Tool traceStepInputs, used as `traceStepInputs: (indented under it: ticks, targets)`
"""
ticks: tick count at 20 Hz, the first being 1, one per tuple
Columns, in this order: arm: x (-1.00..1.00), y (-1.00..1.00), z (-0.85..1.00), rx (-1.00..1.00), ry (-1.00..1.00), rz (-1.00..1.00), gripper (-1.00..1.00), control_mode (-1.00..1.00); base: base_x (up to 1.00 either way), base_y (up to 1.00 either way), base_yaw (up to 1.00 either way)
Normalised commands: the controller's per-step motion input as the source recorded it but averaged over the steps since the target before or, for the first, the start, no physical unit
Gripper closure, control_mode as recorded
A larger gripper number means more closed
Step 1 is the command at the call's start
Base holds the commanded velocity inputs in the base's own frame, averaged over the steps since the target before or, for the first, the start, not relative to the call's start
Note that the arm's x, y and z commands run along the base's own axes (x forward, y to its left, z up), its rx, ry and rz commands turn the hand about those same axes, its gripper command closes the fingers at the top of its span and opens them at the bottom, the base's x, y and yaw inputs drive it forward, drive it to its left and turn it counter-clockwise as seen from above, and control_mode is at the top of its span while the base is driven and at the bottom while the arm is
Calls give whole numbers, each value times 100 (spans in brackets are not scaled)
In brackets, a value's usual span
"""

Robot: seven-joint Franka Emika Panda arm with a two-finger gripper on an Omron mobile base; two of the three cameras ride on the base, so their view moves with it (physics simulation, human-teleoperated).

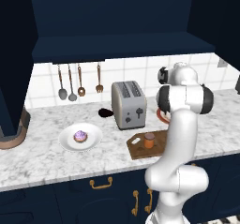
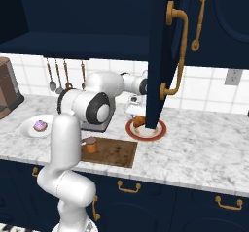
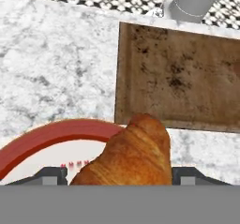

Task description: From the different types of pastries on the counter, select a croissant and place it on the cutting board. Then retrieve a jar of jam from the cabinet and place it alongside the croissant on the cutting board.

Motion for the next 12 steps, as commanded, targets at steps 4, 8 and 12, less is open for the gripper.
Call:
traceStepInputs:
  ticks: [4, 8, 12]
  targets:
    - [-100, 62, 11, 1, 15, 15, 100, -100, 0, 0, 0]
    - [-100, 41, 17, 0, 5, 16, 100, -100, 0, 0, 0]
    - [-100, 8, 11, 2, 0, 9, 100, -100, 0, 0, 0]
